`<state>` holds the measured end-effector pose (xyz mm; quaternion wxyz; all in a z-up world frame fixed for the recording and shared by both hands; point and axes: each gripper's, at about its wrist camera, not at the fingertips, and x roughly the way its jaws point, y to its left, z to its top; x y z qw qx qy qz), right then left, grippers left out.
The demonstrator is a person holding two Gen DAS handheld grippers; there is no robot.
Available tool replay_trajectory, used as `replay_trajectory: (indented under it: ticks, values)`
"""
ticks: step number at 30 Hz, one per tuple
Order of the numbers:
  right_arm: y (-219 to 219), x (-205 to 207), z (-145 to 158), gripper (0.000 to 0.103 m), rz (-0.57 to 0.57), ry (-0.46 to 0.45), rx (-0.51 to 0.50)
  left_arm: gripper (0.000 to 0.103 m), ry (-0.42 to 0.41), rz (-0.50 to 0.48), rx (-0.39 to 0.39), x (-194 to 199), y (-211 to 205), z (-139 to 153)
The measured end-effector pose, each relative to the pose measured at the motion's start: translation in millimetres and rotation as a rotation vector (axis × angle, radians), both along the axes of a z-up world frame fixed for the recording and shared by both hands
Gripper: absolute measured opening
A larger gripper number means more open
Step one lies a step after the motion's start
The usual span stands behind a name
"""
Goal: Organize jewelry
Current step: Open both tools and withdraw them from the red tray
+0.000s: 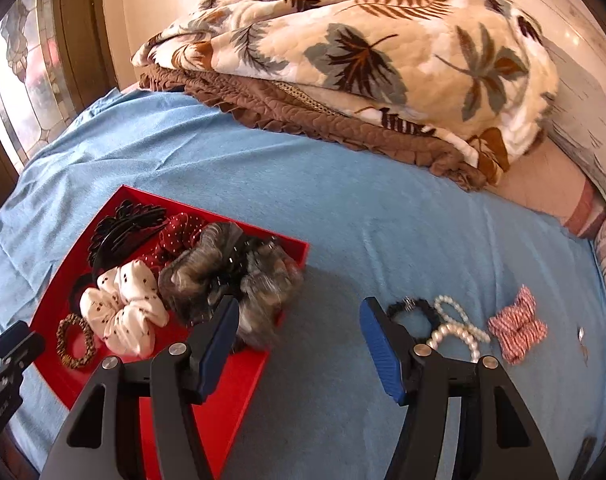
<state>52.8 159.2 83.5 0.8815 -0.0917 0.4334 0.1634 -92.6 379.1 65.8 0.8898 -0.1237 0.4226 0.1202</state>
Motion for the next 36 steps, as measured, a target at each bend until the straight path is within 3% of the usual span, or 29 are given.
replay_trajectory:
  ticks: [11,23,36]
  values:
    - [-48,-38,-4,0.067,-0.048,0.042,0.086,0.045,-0.003,-0.004,0.106,-9,-15,3]
    - [-106,-61,-12,0.069,-0.109,0.078,0.131,0.047,0.02,-0.035,0.152,-9,-31,-2]
    - [-132,-74,-25,0.07,-0.125,0.088,0.134,0.048,0.054,-0.039,0.191,-8,-42,-12]
